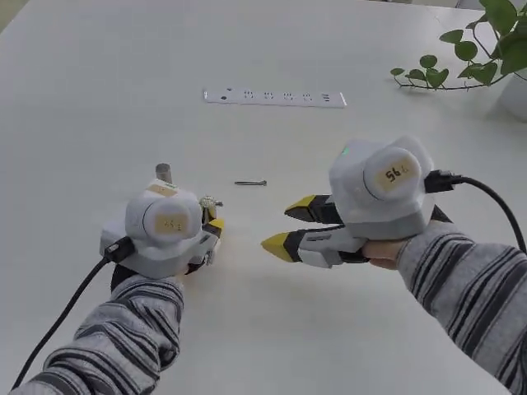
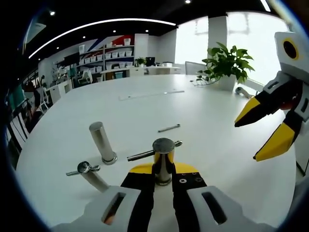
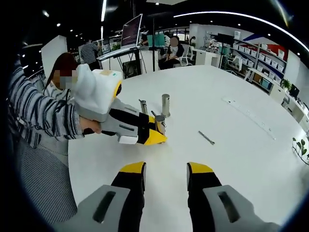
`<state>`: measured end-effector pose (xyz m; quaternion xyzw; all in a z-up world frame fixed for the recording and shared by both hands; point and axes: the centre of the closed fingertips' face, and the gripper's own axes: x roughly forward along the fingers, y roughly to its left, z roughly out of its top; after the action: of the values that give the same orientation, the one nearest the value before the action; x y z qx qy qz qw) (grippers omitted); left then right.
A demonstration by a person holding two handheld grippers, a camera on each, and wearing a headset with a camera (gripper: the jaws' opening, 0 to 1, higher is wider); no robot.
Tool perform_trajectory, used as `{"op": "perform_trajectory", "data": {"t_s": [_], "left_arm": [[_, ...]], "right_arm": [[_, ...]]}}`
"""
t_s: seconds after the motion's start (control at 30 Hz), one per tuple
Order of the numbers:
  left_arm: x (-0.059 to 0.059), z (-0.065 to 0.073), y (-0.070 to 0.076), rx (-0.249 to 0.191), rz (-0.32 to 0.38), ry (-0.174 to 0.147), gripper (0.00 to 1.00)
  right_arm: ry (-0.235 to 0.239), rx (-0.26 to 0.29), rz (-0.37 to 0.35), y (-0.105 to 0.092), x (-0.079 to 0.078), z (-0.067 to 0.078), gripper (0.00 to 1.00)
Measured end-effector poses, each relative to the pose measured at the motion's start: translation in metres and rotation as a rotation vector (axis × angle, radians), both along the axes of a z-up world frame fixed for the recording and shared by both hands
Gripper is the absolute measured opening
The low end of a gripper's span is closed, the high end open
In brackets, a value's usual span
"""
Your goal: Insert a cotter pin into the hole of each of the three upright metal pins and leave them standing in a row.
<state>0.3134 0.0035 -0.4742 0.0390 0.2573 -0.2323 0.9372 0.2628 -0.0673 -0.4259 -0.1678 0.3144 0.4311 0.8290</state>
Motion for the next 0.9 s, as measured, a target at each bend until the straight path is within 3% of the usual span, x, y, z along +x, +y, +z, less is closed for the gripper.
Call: {"op": "perform_trajectory", "data": {"t_s": [0.5,0.73,0.9], "left_arm": [[-0.0018,0.0004,-0.0023,0.01,0.014,-0.008,0.1],[-0.0021,-0.0018,-0.0025,-0.01,0.03,0.016,0.12],[-0.0104,-0.0073,-0.0012,0.006,0.025,0.048,0.17]], "right_arm": [[0.022,0.029,-0.025,-0.0005,0.0026,-0.0018,0.3],[0.044,0.045,-0.037,-0.0013,0.0023,-0.0046,0.3],[0.045,0.048,-0.036,-0.0017,0.0019,-0.0035,0.31]]}}
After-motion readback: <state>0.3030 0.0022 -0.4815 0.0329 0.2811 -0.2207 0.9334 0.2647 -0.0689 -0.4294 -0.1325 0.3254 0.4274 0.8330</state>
